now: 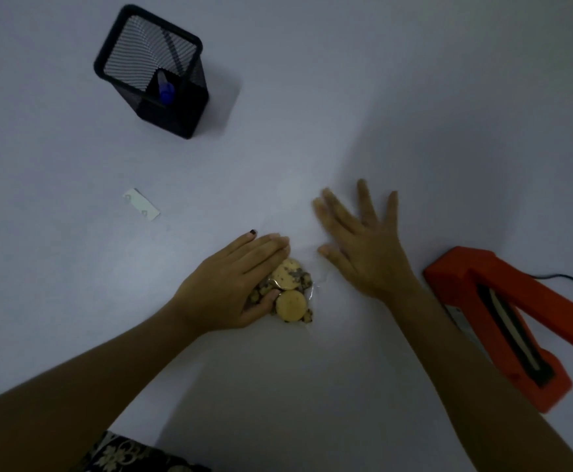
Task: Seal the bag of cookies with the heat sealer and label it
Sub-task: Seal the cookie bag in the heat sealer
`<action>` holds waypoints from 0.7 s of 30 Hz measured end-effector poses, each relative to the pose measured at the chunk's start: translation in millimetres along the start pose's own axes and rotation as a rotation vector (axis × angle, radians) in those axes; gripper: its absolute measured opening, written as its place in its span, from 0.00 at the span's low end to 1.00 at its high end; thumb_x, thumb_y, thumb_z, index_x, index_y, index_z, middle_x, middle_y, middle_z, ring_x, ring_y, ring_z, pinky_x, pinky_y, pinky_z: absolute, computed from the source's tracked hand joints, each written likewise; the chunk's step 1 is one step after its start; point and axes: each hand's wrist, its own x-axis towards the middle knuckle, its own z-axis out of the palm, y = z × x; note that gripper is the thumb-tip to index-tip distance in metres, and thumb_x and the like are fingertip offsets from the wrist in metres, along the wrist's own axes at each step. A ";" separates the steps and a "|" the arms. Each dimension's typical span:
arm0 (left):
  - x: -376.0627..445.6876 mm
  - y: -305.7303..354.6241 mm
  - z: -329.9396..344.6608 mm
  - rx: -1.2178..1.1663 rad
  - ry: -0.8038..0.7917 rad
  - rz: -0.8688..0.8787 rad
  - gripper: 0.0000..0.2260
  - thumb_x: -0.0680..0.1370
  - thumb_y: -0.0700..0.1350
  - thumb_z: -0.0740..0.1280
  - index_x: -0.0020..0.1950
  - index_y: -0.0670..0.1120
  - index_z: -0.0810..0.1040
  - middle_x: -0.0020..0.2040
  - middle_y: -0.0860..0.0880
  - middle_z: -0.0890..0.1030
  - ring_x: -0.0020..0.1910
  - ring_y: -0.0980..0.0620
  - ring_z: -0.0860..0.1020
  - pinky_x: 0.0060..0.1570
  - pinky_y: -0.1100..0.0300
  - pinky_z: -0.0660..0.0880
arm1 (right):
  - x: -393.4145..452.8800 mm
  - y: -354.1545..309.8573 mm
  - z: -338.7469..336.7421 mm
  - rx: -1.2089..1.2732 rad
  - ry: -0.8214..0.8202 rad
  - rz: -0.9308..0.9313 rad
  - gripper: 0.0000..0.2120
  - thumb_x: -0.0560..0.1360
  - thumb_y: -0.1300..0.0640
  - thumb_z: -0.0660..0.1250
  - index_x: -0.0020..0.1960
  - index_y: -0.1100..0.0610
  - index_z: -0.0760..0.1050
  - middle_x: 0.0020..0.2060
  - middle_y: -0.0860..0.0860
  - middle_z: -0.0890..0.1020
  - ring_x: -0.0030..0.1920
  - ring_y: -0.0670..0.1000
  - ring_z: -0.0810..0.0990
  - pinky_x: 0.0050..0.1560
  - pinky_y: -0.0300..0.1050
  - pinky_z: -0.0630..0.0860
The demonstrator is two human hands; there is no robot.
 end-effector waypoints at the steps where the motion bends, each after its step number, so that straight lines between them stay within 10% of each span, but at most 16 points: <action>1: -0.1 -0.2 0.2 0.001 0.003 0.002 0.24 0.77 0.51 0.63 0.70 0.39 0.69 0.71 0.44 0.71 0.71 0.48 0.68 0.70 0.49 0.66 | 2.3 3.1 -1.7 0.024 0.016 0.052 0.33 0.78 0.35 0.37 0.78 0.50 0.50 0.77 0.46 0.52 0.77 0.63 0.43 0.69 0.75 0.40; 8: 1.3 -1.3 0.6 -0.012 -0.014 -0.011 0.25 0.77 0.52 0.63 0.70 0.39 0.70 0.70 0.43 0.71 0.70 0.48 0.68 0.70 0.50 0.65 | 20.1 -20.4 -6.4 -0.013 0.019 -0.149 0.34 0.78 0.35 0.39 0.77 0.52 0.55 0.77 0.50 0.55 0.77 0.65 0.46 0.67 0.78 0.45; 21: 2.7 -1.0 0.2 -0.019 -0.015 -0.024 0.25 0.77 0.51 0.62 0.70 0.39 0.68 0.70 0.43 0.71 0.71 0.48 0.68 0.71 0.51 0.65 | 39.1 -20.4 -15.7 0.140 0.108 0.253 0.30 0.78 0.36 0.39 0.78 0.45 0.50 0.79 0.52 0.48 0.77 0.63 0.42 0.69 0.76 0.43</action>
